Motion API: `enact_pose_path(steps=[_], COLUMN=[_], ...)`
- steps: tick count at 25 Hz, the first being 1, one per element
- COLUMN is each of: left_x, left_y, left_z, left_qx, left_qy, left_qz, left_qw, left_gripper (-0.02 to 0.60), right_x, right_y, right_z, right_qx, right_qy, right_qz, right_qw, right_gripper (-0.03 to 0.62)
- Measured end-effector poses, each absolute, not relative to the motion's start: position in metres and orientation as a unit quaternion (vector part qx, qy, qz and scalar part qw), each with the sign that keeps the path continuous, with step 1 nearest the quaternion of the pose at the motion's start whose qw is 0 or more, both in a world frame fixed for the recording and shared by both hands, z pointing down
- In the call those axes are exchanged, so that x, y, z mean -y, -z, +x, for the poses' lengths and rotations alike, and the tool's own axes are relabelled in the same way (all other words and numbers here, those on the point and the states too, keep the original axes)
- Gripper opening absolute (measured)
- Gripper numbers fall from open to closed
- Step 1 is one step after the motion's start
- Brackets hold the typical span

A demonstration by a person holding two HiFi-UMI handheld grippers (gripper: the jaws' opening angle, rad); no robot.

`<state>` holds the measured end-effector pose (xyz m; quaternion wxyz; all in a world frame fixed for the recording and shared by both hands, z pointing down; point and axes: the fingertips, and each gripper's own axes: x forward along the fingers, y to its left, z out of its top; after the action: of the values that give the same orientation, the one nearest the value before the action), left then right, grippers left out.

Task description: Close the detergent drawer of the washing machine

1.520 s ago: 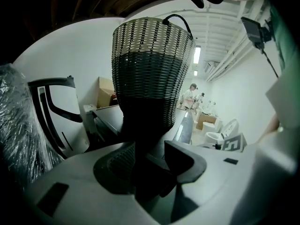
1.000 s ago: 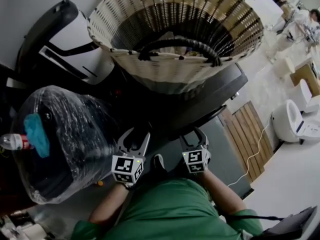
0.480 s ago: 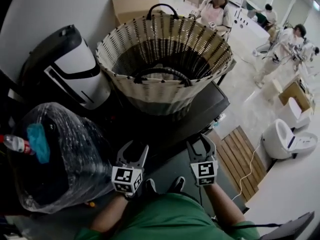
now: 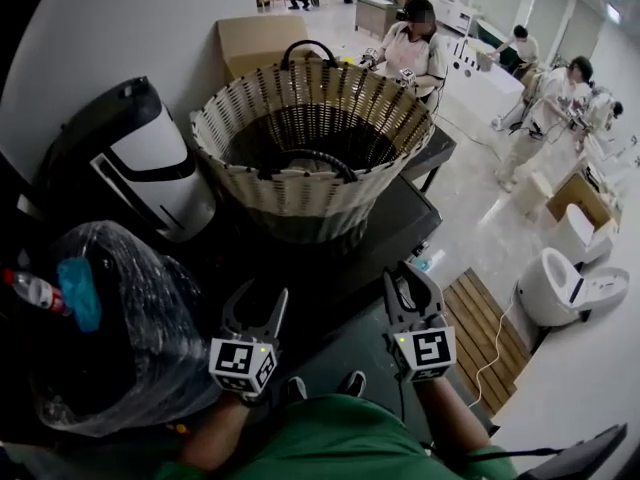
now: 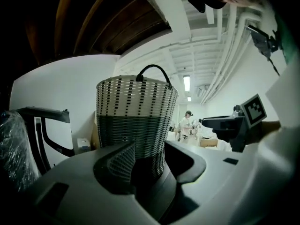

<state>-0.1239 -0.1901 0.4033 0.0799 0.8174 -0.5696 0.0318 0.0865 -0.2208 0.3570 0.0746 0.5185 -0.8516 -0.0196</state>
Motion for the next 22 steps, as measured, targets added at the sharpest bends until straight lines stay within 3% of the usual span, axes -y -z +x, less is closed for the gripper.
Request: enact_pose_path(steps=[5,22], left_x=[0.188,0.193], left_y=[-0.375,-0.348], left_z=[-0.113,-0.100], left_qx=[0.561,0.545], left_qy=[-0.010,0.015], left_qz=[0.826,0.838], left_qw=[0.052,0.025], left_gripper=[0.206,0.205], right_x=[0.206,0.196], right_y=[-0.322,-0.293], right_z=[0.099,0.114], right_qx=[0.838,0.826], right_qy=[0.085,0.103], right_qz=[0.537,0.554], right_qw=[0.049,0.031], right_gripper=[0.103,0.098])
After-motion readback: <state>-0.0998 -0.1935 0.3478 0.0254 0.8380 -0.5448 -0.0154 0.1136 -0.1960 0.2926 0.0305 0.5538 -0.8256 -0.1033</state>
